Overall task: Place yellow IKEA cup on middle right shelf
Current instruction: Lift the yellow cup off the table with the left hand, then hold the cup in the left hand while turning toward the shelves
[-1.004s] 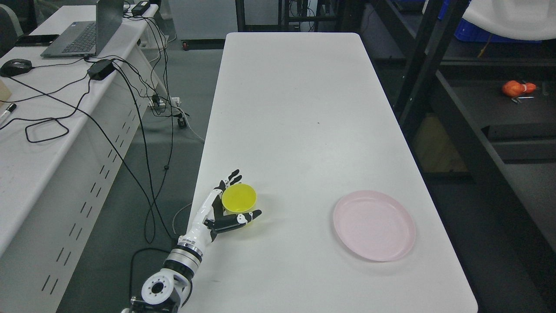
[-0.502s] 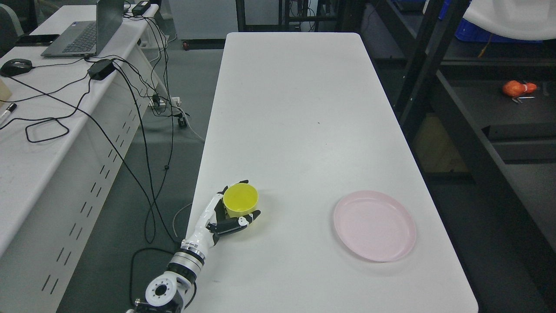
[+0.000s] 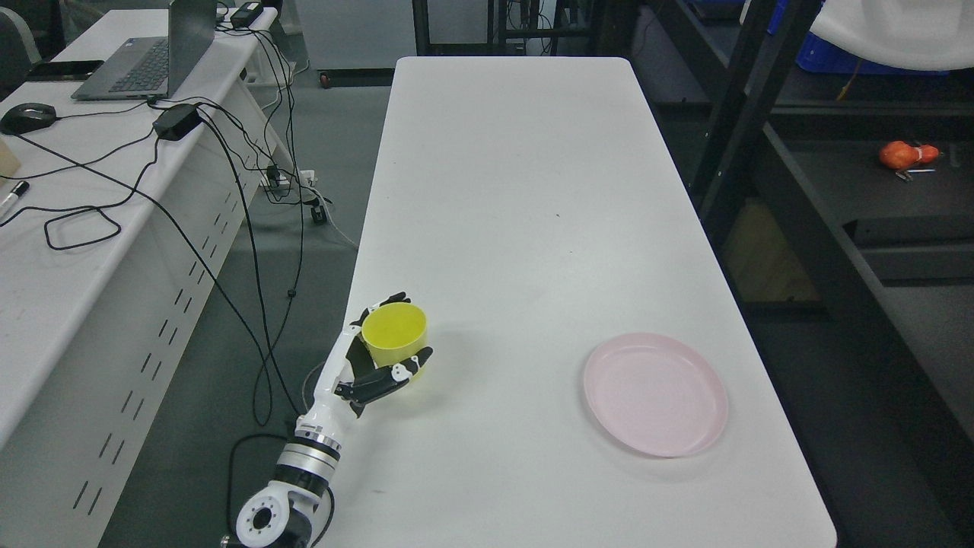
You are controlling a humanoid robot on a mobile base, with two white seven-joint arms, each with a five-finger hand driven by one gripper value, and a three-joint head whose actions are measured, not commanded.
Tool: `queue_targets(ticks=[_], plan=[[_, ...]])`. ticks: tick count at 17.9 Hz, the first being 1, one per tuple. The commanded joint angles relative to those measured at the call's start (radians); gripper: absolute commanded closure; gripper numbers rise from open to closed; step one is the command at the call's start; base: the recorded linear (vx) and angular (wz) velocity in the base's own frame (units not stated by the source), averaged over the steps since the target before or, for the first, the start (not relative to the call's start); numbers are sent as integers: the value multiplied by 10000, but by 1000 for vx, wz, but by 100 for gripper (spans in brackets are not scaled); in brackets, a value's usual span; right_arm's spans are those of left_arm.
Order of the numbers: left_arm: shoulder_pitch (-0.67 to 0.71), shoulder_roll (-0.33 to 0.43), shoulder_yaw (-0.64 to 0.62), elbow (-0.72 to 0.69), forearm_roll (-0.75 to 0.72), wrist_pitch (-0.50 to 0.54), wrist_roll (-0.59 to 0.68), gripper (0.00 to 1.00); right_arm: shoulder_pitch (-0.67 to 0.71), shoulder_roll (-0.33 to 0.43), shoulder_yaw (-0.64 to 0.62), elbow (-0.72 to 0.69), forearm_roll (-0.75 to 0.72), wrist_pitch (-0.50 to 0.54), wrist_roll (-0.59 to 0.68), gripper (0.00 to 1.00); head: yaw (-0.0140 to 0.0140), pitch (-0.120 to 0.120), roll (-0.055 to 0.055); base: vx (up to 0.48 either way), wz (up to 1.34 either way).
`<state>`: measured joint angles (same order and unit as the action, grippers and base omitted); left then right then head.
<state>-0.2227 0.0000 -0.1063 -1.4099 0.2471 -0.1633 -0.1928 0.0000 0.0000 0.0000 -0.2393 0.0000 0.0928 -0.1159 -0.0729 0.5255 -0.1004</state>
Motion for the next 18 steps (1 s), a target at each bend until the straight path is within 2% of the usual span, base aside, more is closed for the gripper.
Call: queue_targets(ticks=[1,6,18], plan=[[462,175,434,-2511,474,-23,-5,100,138,-175,169,0,-245,8,-7,1,0,0,0,0,0],[632,175,510,-2958,551,-69,-5,100,138,-175,169,0,-245,8,-7,1,0,0,0,0,0],[1077,175,372,-2989,659,-85,-5,100,138,-175,169,0,-245,8,-7,1,0,0,0,-69,0]])
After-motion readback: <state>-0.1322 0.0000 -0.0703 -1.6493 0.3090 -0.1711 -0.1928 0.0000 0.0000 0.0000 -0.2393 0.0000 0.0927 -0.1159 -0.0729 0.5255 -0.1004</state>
